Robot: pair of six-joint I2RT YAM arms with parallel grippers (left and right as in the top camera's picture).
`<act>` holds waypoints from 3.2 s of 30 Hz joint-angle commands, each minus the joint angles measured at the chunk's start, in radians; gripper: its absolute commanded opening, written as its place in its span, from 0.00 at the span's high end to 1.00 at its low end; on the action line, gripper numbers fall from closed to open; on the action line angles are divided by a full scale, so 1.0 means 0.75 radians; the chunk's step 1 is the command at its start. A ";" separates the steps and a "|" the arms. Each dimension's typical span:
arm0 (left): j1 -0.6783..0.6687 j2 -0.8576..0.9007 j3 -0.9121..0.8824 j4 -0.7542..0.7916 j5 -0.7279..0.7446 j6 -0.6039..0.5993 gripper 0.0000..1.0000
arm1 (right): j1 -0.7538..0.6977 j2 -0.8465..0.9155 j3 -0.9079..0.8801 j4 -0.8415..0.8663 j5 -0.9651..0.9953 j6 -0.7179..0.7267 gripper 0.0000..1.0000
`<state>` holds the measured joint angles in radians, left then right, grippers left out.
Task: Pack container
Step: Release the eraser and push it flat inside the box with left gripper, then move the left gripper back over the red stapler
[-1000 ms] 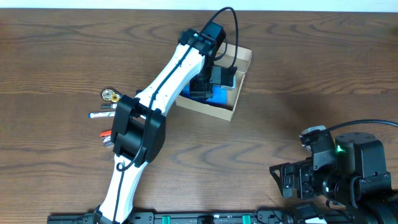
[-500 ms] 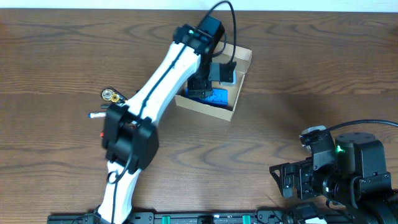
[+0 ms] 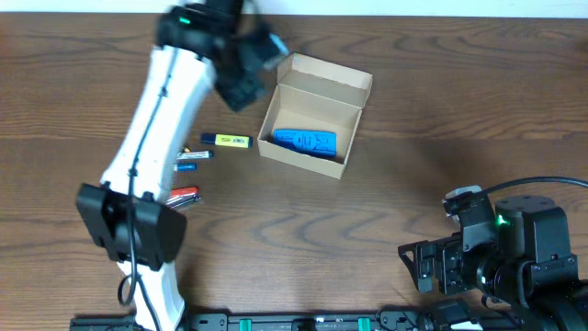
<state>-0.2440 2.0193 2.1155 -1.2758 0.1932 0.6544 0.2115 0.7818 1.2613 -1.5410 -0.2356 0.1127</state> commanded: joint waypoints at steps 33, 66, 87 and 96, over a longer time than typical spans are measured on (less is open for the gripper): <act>0.035 0.379 -0.008 -0.053 0.323 -0.465 0.94 | -0.011 0.003 0.016 0.000 -0.005 -0.018 0.01; -0.057 0.379 -0.008 -0.198 0.326 -0.615 0.94 | -0.011 0.003 0.016 0.001 -0.005 -0.018 0.01; -0.033 0.212 -0.007 -0.229 0.020 -0.710 0.94 | -0.011 0.003 0.016 0.000 -0.005 -0.018 0.01; 0.135 -0.152 -0.007 -0.237 -0.091 -0.847 0.94 | -0.011 0.003 0.016 0.000 -0.005 -0.018 0.01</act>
<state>-0.1959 1.9747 2.1067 -1.4399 0.1566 0.0616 0.2115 0.7818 1.2613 -1.5410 -0.2356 0.1127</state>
